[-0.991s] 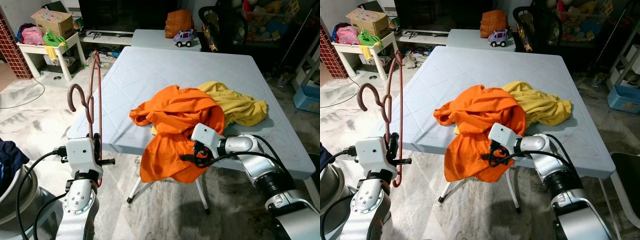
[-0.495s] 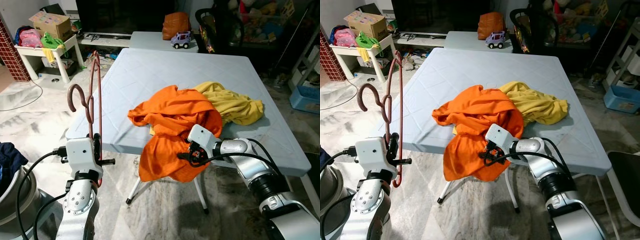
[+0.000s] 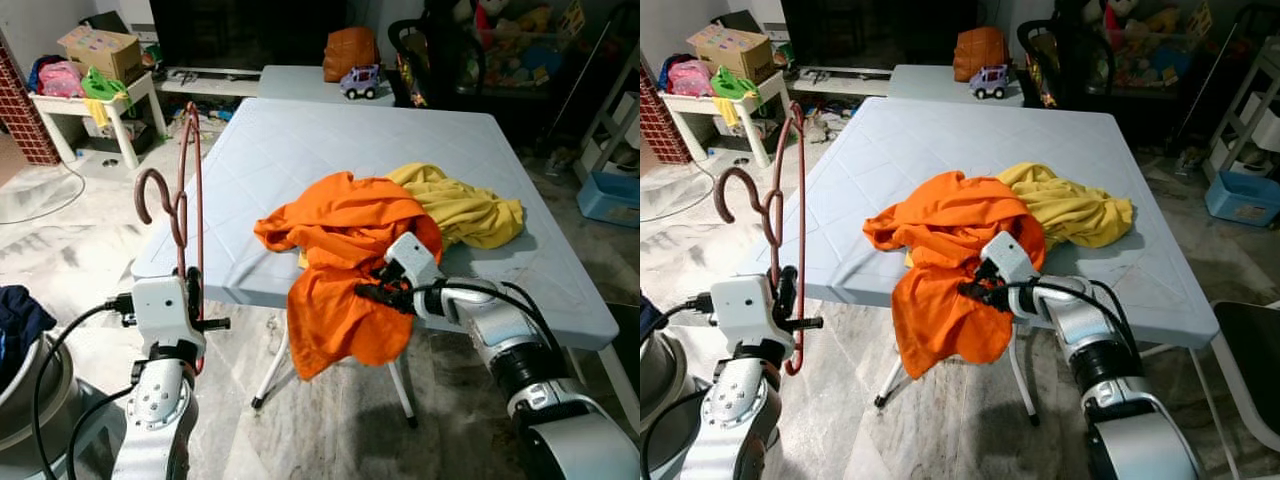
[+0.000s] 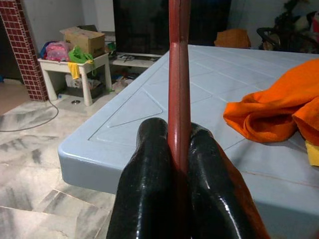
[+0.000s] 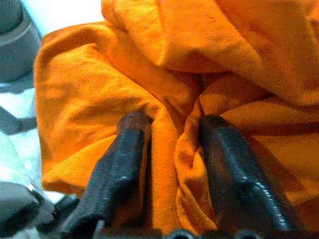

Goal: Hang hanger

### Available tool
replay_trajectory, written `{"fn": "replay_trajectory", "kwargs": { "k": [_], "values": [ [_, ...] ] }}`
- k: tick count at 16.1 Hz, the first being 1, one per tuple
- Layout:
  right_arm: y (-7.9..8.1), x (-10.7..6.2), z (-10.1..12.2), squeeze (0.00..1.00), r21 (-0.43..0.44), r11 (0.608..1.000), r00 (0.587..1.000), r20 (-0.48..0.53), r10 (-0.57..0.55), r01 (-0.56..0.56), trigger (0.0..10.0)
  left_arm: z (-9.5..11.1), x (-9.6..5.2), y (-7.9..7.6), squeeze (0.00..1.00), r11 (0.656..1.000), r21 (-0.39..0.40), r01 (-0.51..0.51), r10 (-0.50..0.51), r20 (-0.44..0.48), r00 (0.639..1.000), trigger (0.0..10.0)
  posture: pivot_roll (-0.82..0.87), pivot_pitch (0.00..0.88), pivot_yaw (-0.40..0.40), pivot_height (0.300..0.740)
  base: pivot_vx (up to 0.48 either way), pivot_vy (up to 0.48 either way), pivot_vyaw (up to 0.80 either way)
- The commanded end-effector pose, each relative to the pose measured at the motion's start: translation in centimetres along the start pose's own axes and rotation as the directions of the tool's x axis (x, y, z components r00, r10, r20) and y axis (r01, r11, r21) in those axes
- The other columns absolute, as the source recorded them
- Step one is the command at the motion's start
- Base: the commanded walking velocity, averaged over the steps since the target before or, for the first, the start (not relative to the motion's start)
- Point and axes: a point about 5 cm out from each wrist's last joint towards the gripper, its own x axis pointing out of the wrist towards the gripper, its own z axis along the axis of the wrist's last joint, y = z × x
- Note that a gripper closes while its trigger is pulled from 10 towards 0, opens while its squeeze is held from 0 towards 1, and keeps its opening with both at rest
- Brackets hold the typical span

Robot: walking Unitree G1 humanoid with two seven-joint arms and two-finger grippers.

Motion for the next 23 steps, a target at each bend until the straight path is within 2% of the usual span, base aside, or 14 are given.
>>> {"fn": "replay_trajectory", "kwargs": {
  "k": [1,10,11,13,15,18,19,20,21,22,23],
  "values": [
    [-0.5,0.0,0.9,0.00,0.014,1.000,0.999,0.023,-0.028,0.028,0.0,0.6,0.0,-0.1,0.00,1.000,0.004,0.008,-0.008,0.026,1.000,10.0,0.10,0.000,-0.016,0.740,0.000,0.000,0.00],
    [1.3,2.2,2.0,0.00,0.028,0.999,0.999,0.038,-0.021,0.020,0.0,0.6,-0.1,-0.1,0.00,1.000,0.001,0.004,-0.004,0.024,1.000,10.0,0.10,0.000,-0.018,0.740,0.000,0.000,0.00],
    [2.1,3.4,3.0,0.00,0.080,0.997,0.998,0.061,-0.028,0.023,0.0,0.5,-0.1,-0.1,0.00,1.000,0.001,0.006,-0.006,0.023,1.000,10.0,0.10,0.000,-0.018,0.740,0.000,0.000,0.00],
    [2.7,4.3,4.3,0.00,0.130,0.991,0.995,0.089,-0.043,0.031,0.0,0.6,-0.1,-0.2,0.00,1.000,0.001,0.008,-0.008,0.025,1.000,10.0,0.11,0.000,-0.016,0.740,0.000,0.000,0.00],
    [3.2,5.4,7.1,0.00,0.176,0.980,0.981,0.153,-0.120,0.092,0.0,0.8,0.0,-0.1,0.00,1.000,0.002,0.002,-0.002,0.031,1.000,10.0,0.13,0.000,-0.026,0.740,0.000,0.000,0.00],
    [2.4,5.3,10.0,0.00,0.290,0.939,0.945,0.210,-0.252,0.186,0.0,0.8,-0.1,0.2,0.00,1.000,0.005,-0.014,0.014,0.035,0.999,10.0,0.15,0.000,-0.036,0.740,0.000,0.000,0.00],
    [1.5,4.9,11.7,0.00,0.368,0.892,0.906,0.226,-0.359,0.262,0.0,0.9,-0.2,0.2,0.00,1.000,0.006,-0.020,0.020,0.037,0.999,10.0,0.16,0.000,-0.045,0.740,0.000,0.000,0.00],
    [1.3,4.8,12.1,0.00,0.393,0.876,0.892,0.232,-0.388,0.279,0.0,0.9,-0.2,0.3,0.00,1.000,0.007,-0.022,0.022,0.037,0.999,10.0,0.16,0.000,-0.045,0.740,0.000,0.000,0.00],
    [0.5,4.1,13.5,0.00,0.455,0.831,0.847,0.256,-0.465,0.319,0.0,1.0,-0.2,0.4,0.00,1.000,0.008,-0.029,0.029,0.041,0.999,10.0,0.17,0.000,-0.053,0.740,0.000,0.000,0.00],
    [0.0,3.6,14.8,0.00,0.483,0.814,0.815,0.297,-0.498,0.322,0.0,1.0,-0.2,0.4,0.00,0.999,0.009,-0.035,0.034,0.044,0.998,10.0,0.18,0.000,-0.057,0.740,0.000,0.000,0.00],
    [-0.2,3.3,15.3,0.00,0.493,0.809,0.801,0.315,-0.509,0.321,0.0,1.0,-0.2,0.5,0.00,0.999,0.009,-0.037,0.037,0.045,0.998,10.0,0.18,0.000,-0.057,0.740,0.000,0.000,0.00]
  ]
}}
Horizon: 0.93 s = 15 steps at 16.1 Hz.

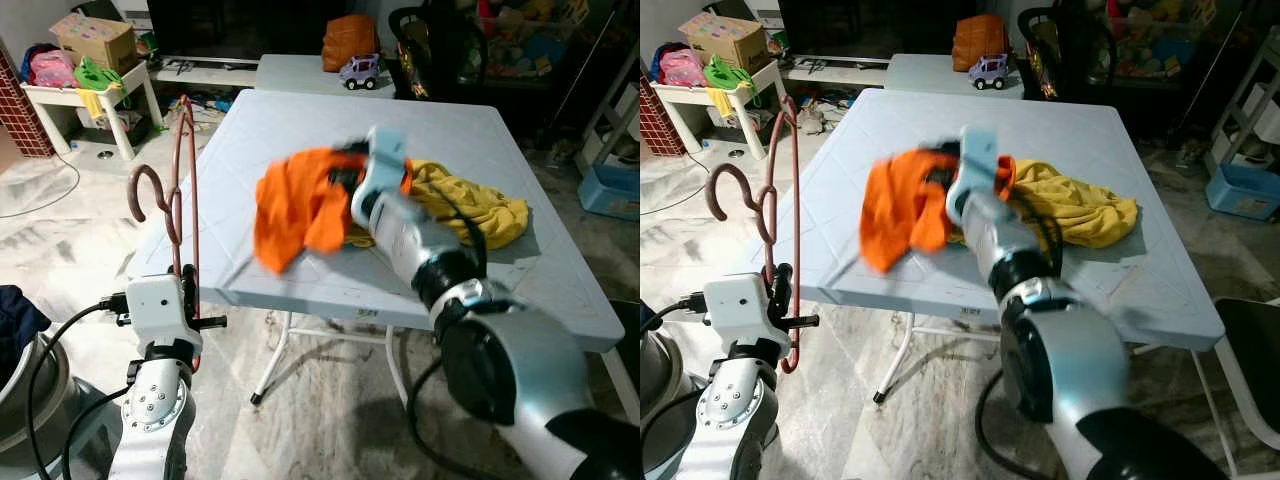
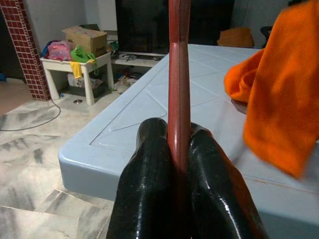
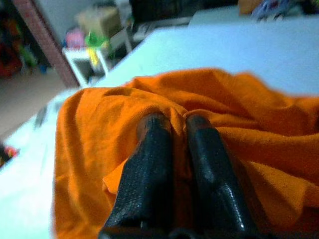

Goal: Hang hanger

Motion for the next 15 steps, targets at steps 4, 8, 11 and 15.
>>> {"fn": "replay_trajectory", "kwargs": {
  "k": [4,8,11,15],
  "values": [
    [-0.1,-0.6,10.4,0.00,0.105,0.994,0.915,0.397,-0.066,0.026,0.0,0.6,0.1,0.1,0.00,1.000,0.006,-0.020,0.019,0.032,0.999,10.0,0.17,0.000,-0.061,0.740,0.000,0.000,0.00],
    [-1.0,-1.1,11.7,0.00,0.067,0.992,0.886,0.445,-0.129,0.111,0.0,0.7,0.2,-0.1,0.00,1.000,0.002,-0.018,0.018,0.035,0.999,10.0,0.17,0.000,-0.060,0.740,0.000,0.000,0.00],
    [-0.5,-0.1,5.7,0.76,-0.373,0.919,0.973,0.229,-0.042,0.127,10.0,0.6,0.3,-0.2,0.00,1.000,0.001,-0.016,0.016,0.034,0.999,10.0,0.17,0.000,-0.059,0.740,0.000,0.000,0.00],
    [-2.0,-0.4,1.6,1.00,-0.590,0.807,0.998,0.065,0.012,0.029,10.0,0.6,0.4,-0.2,0.00,1.000,0.002,-0.013,0.013,0.033,0.999,10.0,0.16,0.000,-0.052,0.740,0.000,0.000,0.00]
  ]
}}
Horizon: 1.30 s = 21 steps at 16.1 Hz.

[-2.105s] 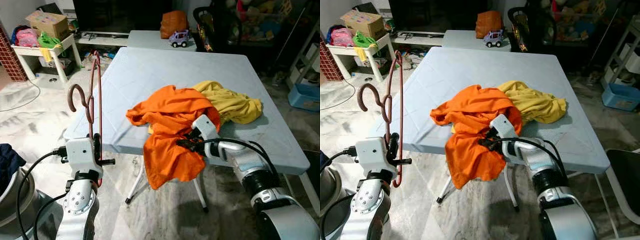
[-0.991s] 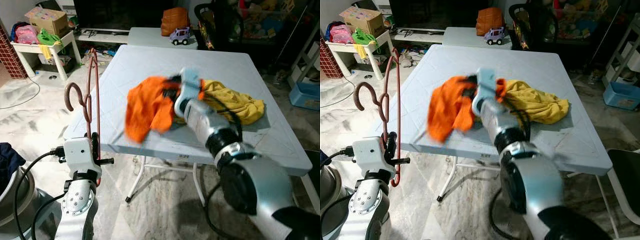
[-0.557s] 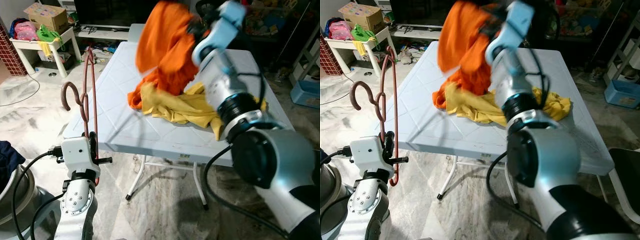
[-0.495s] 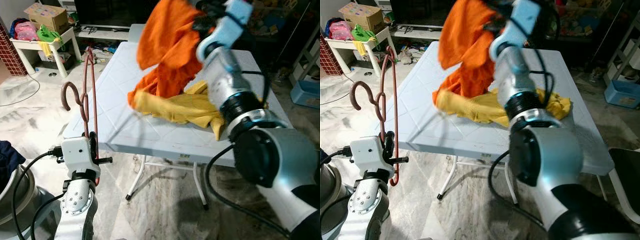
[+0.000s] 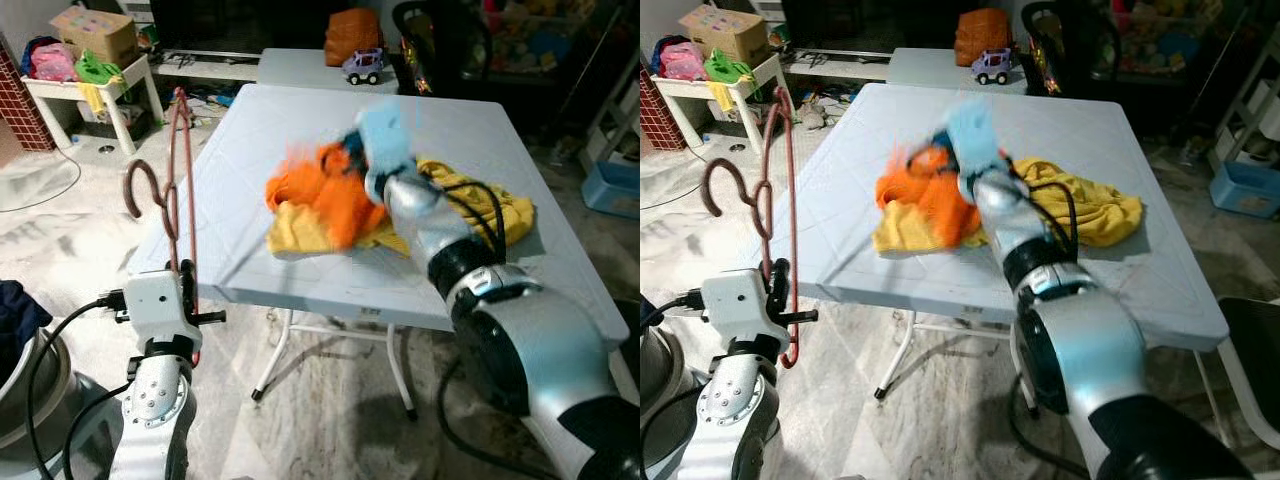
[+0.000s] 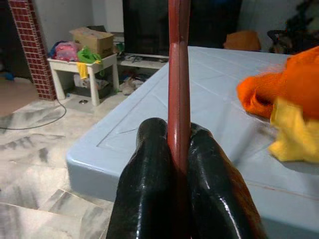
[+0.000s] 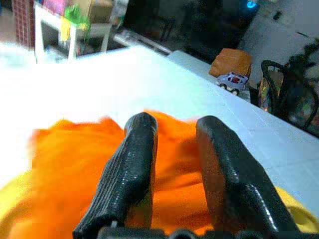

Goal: Hang hanger

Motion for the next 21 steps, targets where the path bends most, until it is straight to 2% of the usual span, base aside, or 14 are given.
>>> {"fn": "replay_trajectory", "kwargs": {
  "k": [1,4,8,9,10,11,13,14,15,16,17,19,21],
  "values": [
    [-1.1,-0.2,-0.1,1.00,-0.045,0.999,1.000,-0.002,-0.004,0.004,10.0,0.2,0.2,-0.1,0.00,1.000,0.008,0.003,-0.003,0.013,1.000,10.0,0.16,0.000,-0.050,0.740,0.000,0.000,0.00],
    [-3.0,-0.8,-1.0,1.00,-0.062,0.998,1.000,-0.002,0.002,-0.002,10.0,0.2,0.3,-0.5,0.00,1.000,0.005,0.024,-0.024,0.013,1.000,10.0,0.14,0.000,-0.041,0.740,0.000,0.000,0.00],
    [-4.6,-1.2,0.2,1.00,-0.045,0.999,0.994,0.105,0.028,-0.023,10.0,0.1,0.4,-0.3,0.00,0.999,0.011,0.033,-0.033,0.010,0.999,10.0,0.13,0.000,-0.025,0.740,0.000,0.000,0.00],
    [-4.8,-1.3,0.7,1.00,-0.046,0.998,0.990,0.134,0.039,-0.033,10.0,0.1,0.5,-0.3,0.00,0.999,0.013,0.038,-0.038,0.008,0.999,10.0,0.13,0.000,-0.021,0.740,0.000,0.000,0.00],
    [-4.7,-1.3,1.0,1.00,-0.010,0.998,0.986,0.152,0.068,-0.068,10.0,0.0,0.5,-0.4,0.00,0.999,0.014,0.047,-0.047,0.006,0.999,10.0,0.12,0.000,-0.014,0.740,0.000,0.000,0.00],
    [-4.6,-1.4,0.9,1.00,0.038,0.994,0.981,0.171,0.092,-0.100,10.0,0.1,0.6,-0.6,0.00,0.998,0.030,0.059,-0.060,0.010,0.998,10.0,0.11,0.000,-0.008,0.740,0.000,0.000,0.00],
    [-4.0,-1.6,0.6,1.00,0.051,0.986,0.966,0.215,0.143,-0.157,10.0,0.2,0.5,-0.7,0.00,0.993,0.080,0.090,-0.092,0.017,0.996,10.0,0.11,0.000,-0.003,0.740,0.000,0.000,0.00],
    [-3.9,-1.9,0.2,1.00,0.085,0.982,0.962,0.233,0.144,-0.168,10.0,0.0,0.4,-0.5,0.00,0.993,0.083,0.082,-0.083,0.005,0.997,10.0,0.10,0.000,-0.004,0.740,0.000,0.000,0.00],
    [-3.9,-2.2,-1.0,1.00,0.199,0.967,0.968,0.227,0.111,-0.158,10.0,-0.5,0.2,0.3,0.00,0.996,0.076,0.054,-0.052,-0.032,0.998,10.0,0.10,0.000,-0.007,0.740,0.000,0.000,0.00],
    [-4.2,-2.7,-2.2,1.00,0.260,0.955,0.974,0.211,0.087,-0.142,10.0,-0.7,0.0,0.6,0.00,0.996,0.078,0.038,-0.035,-0.046,0.998,10.0,0.10,0.000,-0.006,0.740,0.000,0.000,0.00],
    [-4.3,-2.9,-2.6,1.00,0.271,0.953,0.975,0.207,0.077,-0.133,10.0,-0.8,-0.1,0.7,0.00,0.996,0.080,0.034,-0.030,-0.048,0.998,10.0,0.10,0.000,-0.006,0.740,0.000,0.000,0.00],
    [-5.3,-4.5,-5.5,1.00,0.392,0.920,0.989,0.143,-0.048,-0.012,10.0,-1.1,-0.6,0.7,0.00,0.997,0.064,0.042,-0.037,-0.065,0.997,10.0,0.09,0.000,0.002,0.740,0.000,0.000,0.00],
    [-5.9,-6.0,-7.1,1.00,0.412,0.908,0.983,0.118,-0.137,0.077,10.0,-1.0,-0.7,0.5,0.00,0.996,0.048,0.079,-0.076,-0.063,0.995,10.0,0.08,0.000,0.023,0.740,0.000,0.000,0.00]
  ]
}}
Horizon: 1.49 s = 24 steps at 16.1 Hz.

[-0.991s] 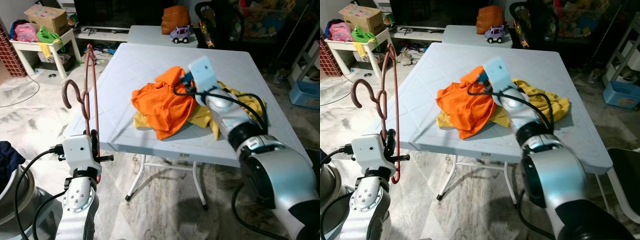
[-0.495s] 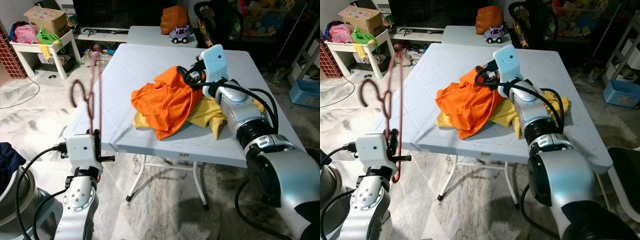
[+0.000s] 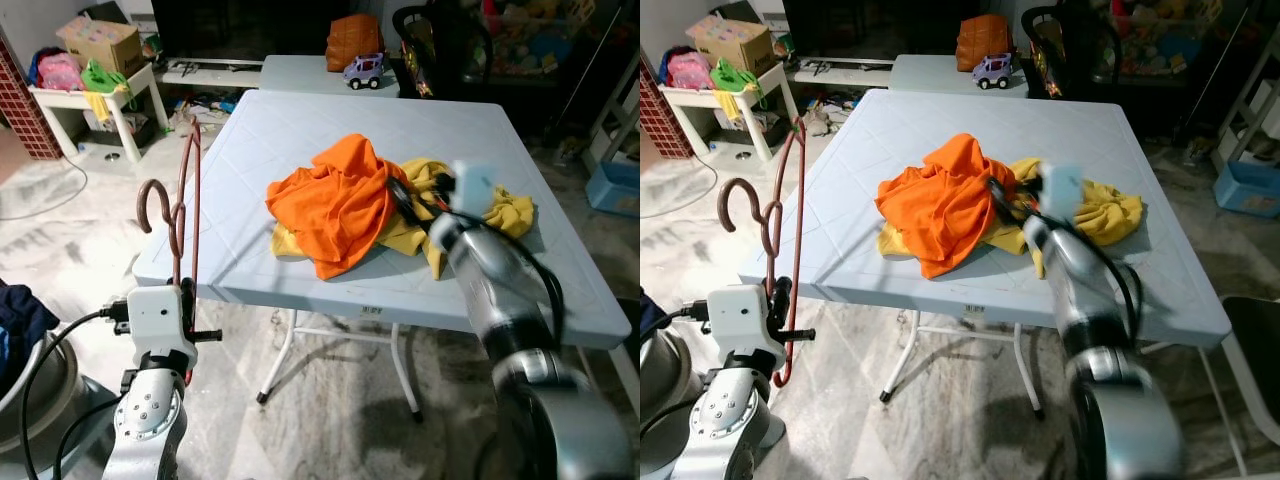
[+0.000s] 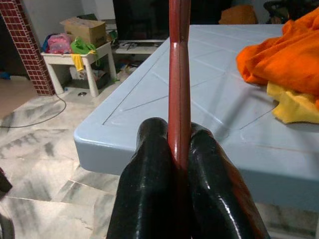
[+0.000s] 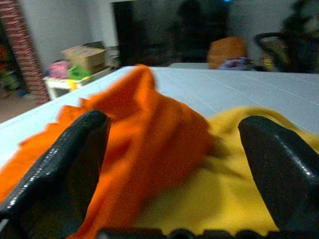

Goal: Hang hanger

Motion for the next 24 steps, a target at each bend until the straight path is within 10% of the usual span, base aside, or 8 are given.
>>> {"fn": "replay_trajectory", "kwargs": {
  "k": [1,8,9,16,24],
  "values": [
    [-1.2,-1.0,1.0,1.00,0.008,0.997,0.995,0.058,-0.080,0.080,10.0,0.9,0.3,-0.3,0.00,1.000,0.008,0.021,-0.021,0.033,0.999,10.0,0.07,0.000,0.034,0.740,0.000,0.000,0.00],
    [-1.8,-4.9,-0.1,1.00,-0.119,0.985,0.992,-0.006,-0.126,0.125,10.0,0.8,0.5,-0.3,0.00,0.997,0.072,0.036,-0.038,0.021,0.999,10.0,0.04,0.000,0.031,0.740,0.000,0.000,0.00],
    [-2.0,-5.4,-0.3,0.02,-0.145,0.981,0.991,-0.032,-0.132,0.126,10.0,0.8,0.4,-0.3,0.00,0.997,0.069,0.041,-0.042,0.021,0.999,10.0,0.04,0.000,0.032,0.740,0.000,0.000,0.00],
    [1.1,-6.4,-1.8,0.00,-0.087,0.996,0.992,-0.120,-0.030,0.019,10.0,0.1,0.3,-1.3,0.00,0.993,0.083,0.079,-0.078,-0.021,0.997,10.0,0.03,0.000,0.032,0.740,0.000,0.000,0.00],
    [1.1,-6.2,-2.3,0.00,-0.078,0.997,0.982,-0.189,-0.018,0.003,10.0,0.0,0.1,-1.3,0.00,0.993,0.102,0.060,-0.057,-0.031,0.998,10.0,0.04,0.000,0.024,0.740,-0.062,0.000,0.00]
  ]
}}
